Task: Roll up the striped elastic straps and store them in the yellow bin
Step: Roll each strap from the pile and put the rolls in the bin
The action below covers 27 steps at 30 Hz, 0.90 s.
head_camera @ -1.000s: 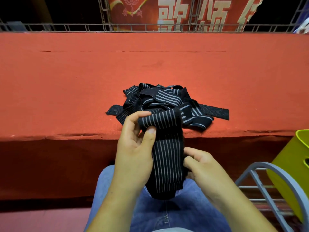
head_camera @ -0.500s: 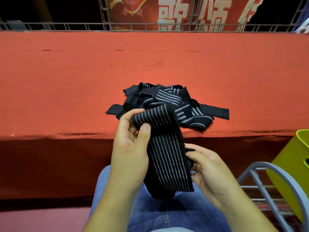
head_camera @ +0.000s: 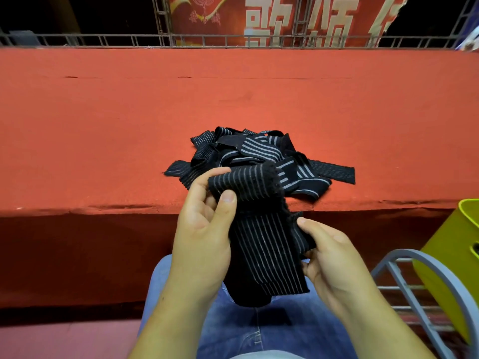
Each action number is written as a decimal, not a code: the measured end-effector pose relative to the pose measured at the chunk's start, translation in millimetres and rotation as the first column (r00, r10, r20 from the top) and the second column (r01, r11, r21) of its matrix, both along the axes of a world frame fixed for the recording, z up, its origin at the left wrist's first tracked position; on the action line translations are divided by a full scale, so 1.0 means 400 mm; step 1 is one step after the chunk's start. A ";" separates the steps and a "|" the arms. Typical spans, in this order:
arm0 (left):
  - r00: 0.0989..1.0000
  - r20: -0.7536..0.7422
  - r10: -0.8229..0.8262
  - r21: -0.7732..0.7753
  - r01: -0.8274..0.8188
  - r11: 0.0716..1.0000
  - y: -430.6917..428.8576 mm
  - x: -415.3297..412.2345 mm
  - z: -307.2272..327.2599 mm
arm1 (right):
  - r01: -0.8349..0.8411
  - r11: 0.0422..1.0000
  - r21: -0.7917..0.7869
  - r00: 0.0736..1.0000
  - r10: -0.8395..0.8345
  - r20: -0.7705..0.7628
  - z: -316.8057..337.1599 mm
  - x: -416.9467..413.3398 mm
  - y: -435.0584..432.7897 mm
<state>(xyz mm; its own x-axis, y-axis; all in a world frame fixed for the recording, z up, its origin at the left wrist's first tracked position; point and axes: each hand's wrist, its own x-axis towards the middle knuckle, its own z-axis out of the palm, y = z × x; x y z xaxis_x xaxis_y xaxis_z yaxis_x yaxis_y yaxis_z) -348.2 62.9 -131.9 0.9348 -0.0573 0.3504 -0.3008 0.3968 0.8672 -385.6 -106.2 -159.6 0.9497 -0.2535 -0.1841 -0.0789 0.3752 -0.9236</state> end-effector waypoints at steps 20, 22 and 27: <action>0.984 0.036 -0.173 0.075 0.170 0.983 -0.035 -0.043 -0.012 | 0.117 0.895 0.430 0.972 -0.014 -0.234 -0.062 0.070 -0.006; 0.985 0.029 -0.169 0.095 0.166 0.982 -0.037 -0.045 -0.015 | 0.131 0.891 0.435 0.972 -0.028 -0.234 -0.071 0.079 -0.001; 0.986 0.018 -0.166 0.091 0.164 0.982 -0.035 -0.040 -0.021 | 0.169 0.896 0.411 0.961 -0.058 -0.271 -0.092 0.099 0.010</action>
<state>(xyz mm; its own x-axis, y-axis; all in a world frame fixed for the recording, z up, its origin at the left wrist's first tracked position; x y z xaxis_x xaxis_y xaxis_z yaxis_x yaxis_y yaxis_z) -364.2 48.7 -140.4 0.9006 -0.2422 0.3609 -0.2602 0.3649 0.8940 -346.1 -102.1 -196.4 0.8292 -0.2007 -0.5217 -0.2146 0.7475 -0.6287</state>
